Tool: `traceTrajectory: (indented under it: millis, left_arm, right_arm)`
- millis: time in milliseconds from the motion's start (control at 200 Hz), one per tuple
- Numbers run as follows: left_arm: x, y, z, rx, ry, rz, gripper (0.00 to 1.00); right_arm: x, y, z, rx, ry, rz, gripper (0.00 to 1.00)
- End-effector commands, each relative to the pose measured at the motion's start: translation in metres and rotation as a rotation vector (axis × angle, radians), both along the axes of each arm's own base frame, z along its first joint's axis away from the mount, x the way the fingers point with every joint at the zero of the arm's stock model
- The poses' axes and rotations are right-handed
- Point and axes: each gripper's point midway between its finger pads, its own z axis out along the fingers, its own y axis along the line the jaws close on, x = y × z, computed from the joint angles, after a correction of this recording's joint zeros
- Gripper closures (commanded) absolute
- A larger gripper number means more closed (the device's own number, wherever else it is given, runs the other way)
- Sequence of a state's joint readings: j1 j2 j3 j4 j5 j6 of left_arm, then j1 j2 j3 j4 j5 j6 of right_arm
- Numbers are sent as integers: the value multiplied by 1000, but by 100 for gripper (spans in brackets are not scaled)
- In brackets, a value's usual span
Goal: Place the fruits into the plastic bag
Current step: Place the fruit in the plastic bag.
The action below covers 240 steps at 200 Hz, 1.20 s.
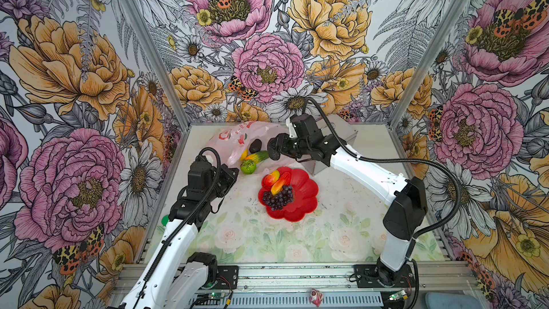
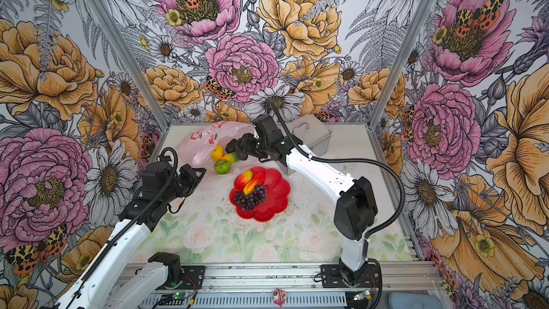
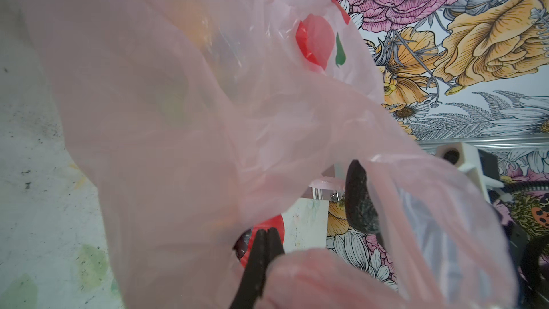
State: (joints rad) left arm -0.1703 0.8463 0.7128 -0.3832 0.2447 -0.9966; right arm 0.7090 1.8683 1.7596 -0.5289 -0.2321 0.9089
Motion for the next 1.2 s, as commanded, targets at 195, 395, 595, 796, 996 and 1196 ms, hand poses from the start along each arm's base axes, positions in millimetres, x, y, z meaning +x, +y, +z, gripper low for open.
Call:
traceTrajectory:
  millis: [195, 395, 595, 796, 996, 1196]
  left_arm:
    - [6, -5, 11, 5, -43, -15, 100]
    - [7, -10, 10, 2, -36, -33, 100]
    - [7, -15, 10, -4, -29, -49, 100]
    - [8, -18, 11, -3, -30, -63, 100]
    - [7, -15, 15, 2, -43, -55, 100]
    - [7, -10, 15, 0, -48, -42, 100]
  right_arm:
    - [26, 57, -29, 92, 68, 21, 50]
    - [56, 83, -67, 121, 123, -19, 50]
    - [88, 97, -91, 149, 127, -79, 48]
    - [122, 104, -101, 205, 122, -130, 41]
    - [133, 105, -79, 239, 70, -131, 30]
    - [123, 109, -55, 259, 43, -71, 19]
